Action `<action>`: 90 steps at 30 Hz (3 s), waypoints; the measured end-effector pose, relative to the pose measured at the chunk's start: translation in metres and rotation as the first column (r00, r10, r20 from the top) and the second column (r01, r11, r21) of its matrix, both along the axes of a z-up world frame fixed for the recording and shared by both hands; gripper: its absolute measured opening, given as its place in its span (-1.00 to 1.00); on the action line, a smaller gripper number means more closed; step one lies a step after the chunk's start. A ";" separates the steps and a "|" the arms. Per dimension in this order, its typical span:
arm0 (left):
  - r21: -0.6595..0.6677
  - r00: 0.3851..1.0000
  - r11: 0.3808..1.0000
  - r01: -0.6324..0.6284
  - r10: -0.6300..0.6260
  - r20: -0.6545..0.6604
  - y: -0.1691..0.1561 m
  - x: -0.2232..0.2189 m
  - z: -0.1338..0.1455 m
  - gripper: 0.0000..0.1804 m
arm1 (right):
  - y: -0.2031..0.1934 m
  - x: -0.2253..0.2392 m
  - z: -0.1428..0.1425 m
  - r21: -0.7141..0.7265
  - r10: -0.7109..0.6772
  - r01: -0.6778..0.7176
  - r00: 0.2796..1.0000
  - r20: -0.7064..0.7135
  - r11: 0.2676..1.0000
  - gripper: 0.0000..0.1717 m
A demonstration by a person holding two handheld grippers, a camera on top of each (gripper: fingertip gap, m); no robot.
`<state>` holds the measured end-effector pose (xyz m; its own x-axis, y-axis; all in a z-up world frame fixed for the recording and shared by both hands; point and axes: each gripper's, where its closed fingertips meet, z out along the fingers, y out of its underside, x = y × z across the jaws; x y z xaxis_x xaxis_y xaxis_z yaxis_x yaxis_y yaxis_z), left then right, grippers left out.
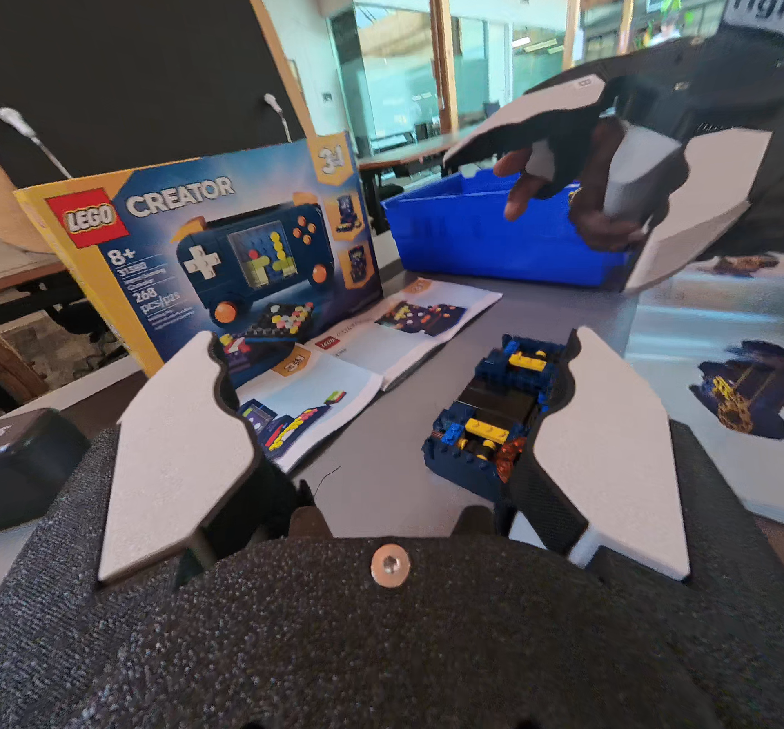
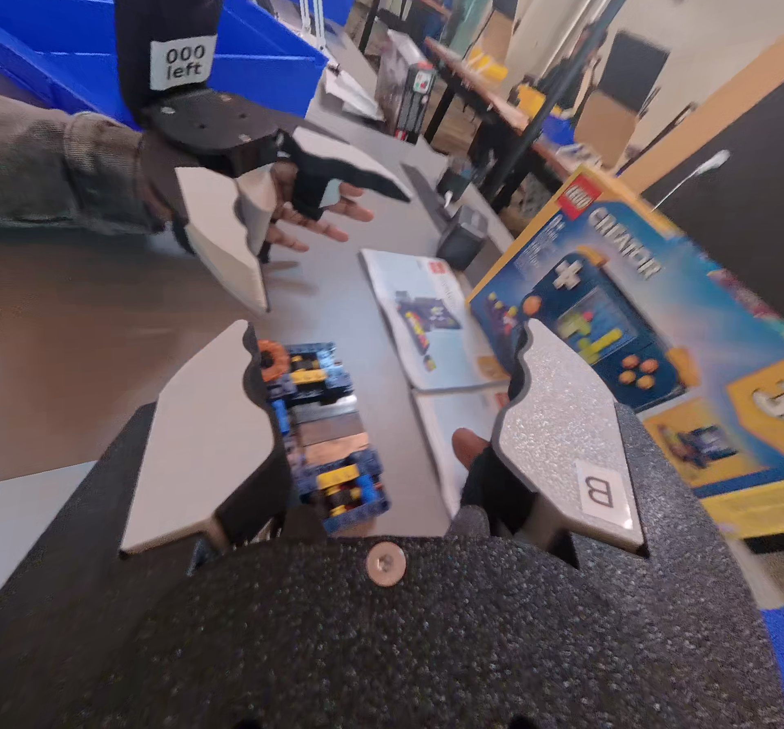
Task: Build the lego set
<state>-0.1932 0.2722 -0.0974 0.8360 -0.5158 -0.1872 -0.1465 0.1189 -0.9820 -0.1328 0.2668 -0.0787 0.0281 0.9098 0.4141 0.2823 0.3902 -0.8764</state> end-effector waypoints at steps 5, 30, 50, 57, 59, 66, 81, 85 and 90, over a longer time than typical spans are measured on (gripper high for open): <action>0.004 0.998 0.999 0.054 -0.053 -0.031 -0.010 0.015 0.002 0.50 | -0.039 0.011 -0.035 -0.190 0.000 -0.004 1.000 -0.020 0.982 0.25; -0.414 0.910 0.865 0.283 -0.379 -0.168 -0.046 0.034 -0.061 -0.33 | -0.034 0.010 -0.088 -0.157 0.036 -0.015 0.991 0.129 0.987 0.02; -0.496 0.875 0.829 0.257 -0.417 -0.245 -0.049 0.037 -0.087 -0.66 | -0.040 0.011 -0.091 -0.172 0.089 -0.063 0.985 0.151 0.983 -0.09; -0.490 0.872 0.832 0.258 -0.419 -0.252 -0.048 0.037 -0.087 -0.66 | -0.032 -0.014 -0.057 -0.264 0.115 -0.051 0.965 0.234 0.963 -1.00; -0.489 0.872 0.833 0.258 -0.419 -0.253 -0.048 0.037 -0.087 -0.66 | -0.022 -0.024 -0.066 -0.336 0.102 -0.001 0.954 0.284 0.942 -1.00; -0.479 0.864 0.839 0.258 -0.422 -0.275 -0.048 0.038 -0.088 -0.66 | -0.033 -0.028 -0.094 -0.292 0.143 -0.042 0.932 0.332 0.955 -1.00; -0.406 0.913 0.863 0.300 -0.384 -0.141 -0.049 0.023 -0.058 -0.87 | -0.034 -0.028 -0.101 -0.210 0.114 -0.040 0.928 0.354 0.977 -1.00; -0.427 0.904 0.864 0.268 -0.379 -0.198 -0.047 0.024 -0.067 -0.95 | -0.034 -0.027 -0.101 -0.220 0.115 -0.038 0.929 0.350 0.975 -1.00; -0.475 0.880 0.843 0.252 -0.404 -0.250 -0.047 0.030 -0.083 -0.96 | -0.034 -0.027 -0.101 -0.238 0.121 -0.039 0.932 0.342 0.971 -1.00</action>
<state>-0.1637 0.2249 -0.1808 0.5306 -0.8388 -0.1220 -0.4940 -0.1890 -0.8486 -0.1600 0.2326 -0.1798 -0.1591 0.9725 0.1700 0.5642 0.2309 -0.7927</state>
